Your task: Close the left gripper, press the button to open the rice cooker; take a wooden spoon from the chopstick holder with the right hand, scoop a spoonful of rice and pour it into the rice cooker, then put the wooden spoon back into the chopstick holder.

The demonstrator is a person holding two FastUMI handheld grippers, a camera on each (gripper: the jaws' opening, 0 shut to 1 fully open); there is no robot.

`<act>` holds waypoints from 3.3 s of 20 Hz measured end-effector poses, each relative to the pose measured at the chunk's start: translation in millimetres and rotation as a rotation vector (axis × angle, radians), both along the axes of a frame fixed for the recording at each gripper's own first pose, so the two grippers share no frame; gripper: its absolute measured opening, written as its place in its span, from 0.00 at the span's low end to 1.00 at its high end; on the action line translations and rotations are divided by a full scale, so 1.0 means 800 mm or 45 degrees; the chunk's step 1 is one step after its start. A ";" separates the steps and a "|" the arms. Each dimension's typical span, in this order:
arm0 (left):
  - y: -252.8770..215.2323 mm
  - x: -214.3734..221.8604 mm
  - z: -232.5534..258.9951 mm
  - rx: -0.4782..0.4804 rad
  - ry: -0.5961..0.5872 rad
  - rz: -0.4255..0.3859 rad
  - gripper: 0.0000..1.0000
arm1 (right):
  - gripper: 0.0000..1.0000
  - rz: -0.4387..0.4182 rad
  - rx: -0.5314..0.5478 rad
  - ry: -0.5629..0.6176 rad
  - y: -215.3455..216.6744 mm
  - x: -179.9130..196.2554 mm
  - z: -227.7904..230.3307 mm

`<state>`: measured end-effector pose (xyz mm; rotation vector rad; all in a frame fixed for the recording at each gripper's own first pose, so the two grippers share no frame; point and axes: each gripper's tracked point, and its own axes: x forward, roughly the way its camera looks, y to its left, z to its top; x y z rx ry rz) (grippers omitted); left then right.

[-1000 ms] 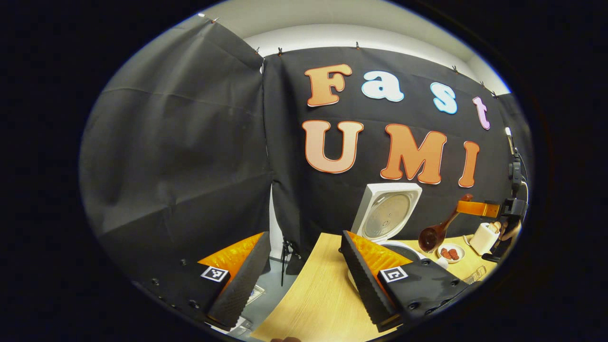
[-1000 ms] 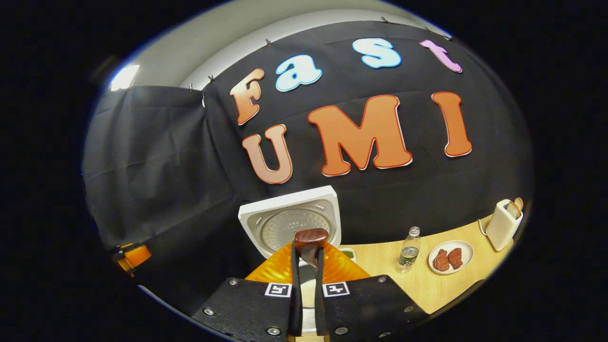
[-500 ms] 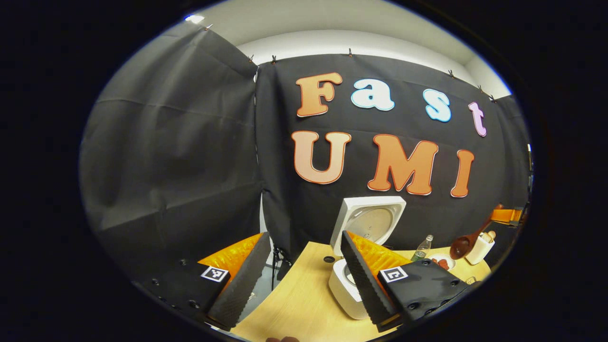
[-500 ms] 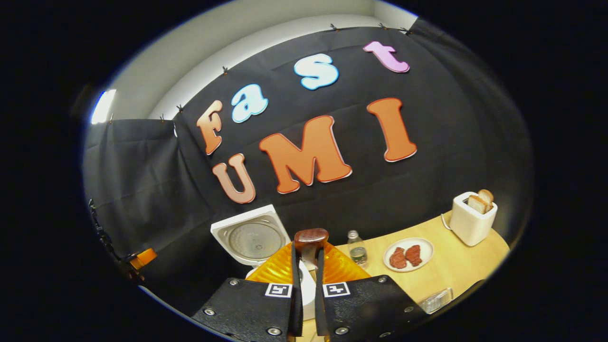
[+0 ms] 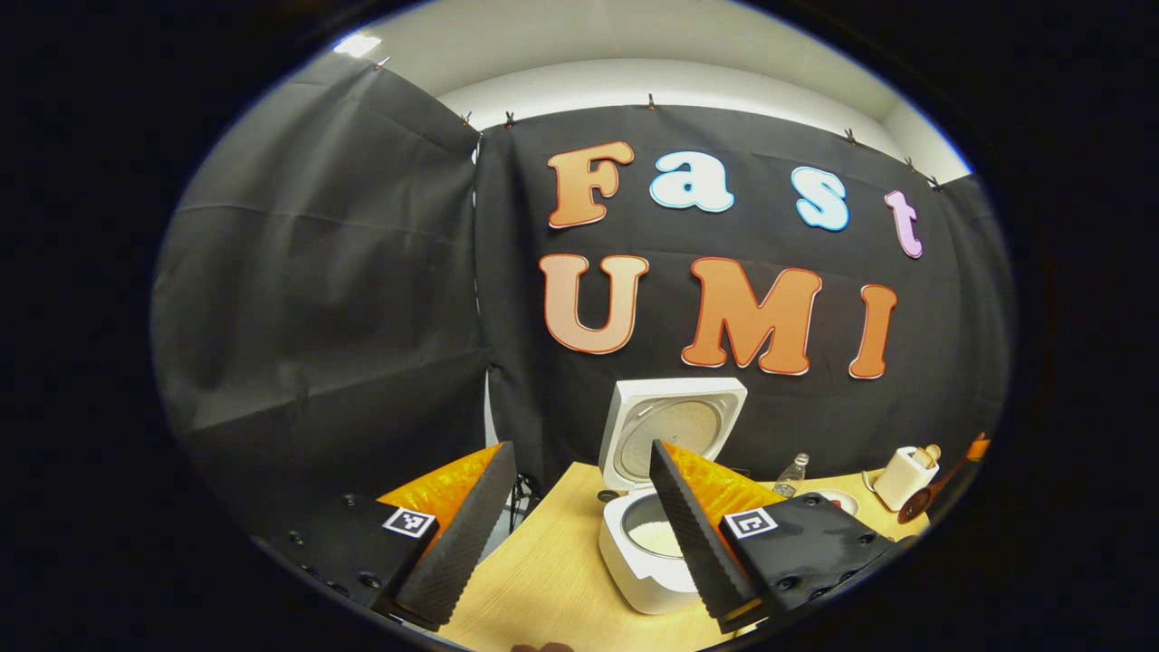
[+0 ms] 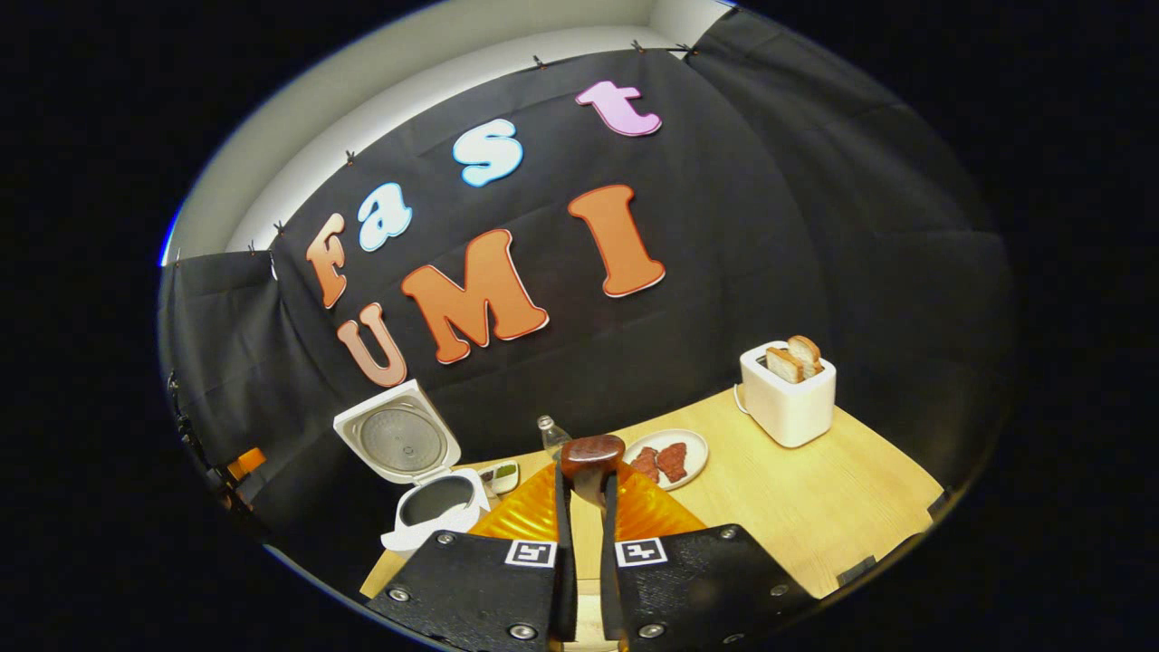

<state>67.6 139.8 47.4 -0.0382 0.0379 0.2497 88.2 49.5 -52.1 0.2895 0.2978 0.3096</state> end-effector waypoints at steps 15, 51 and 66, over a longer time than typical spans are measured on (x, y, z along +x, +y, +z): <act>-0.020 -0.029 0.009 0.058 0.013 0.142 1.00 | 0.10 0.057 0.001 0.318 -0.059 0.022 -0.190; -0.095 0.415 0.092 0.061 0.147 -0.149 1.00 | 0.95 -0.311 -0.209 0.062 -0.123 0.050 -0.017; -0.094 0.418 -0.049 -0.060 0.384 -0.189 1.00 | 0.94 -0.343 -0.281 -0.142 -0.108 0.030 0.078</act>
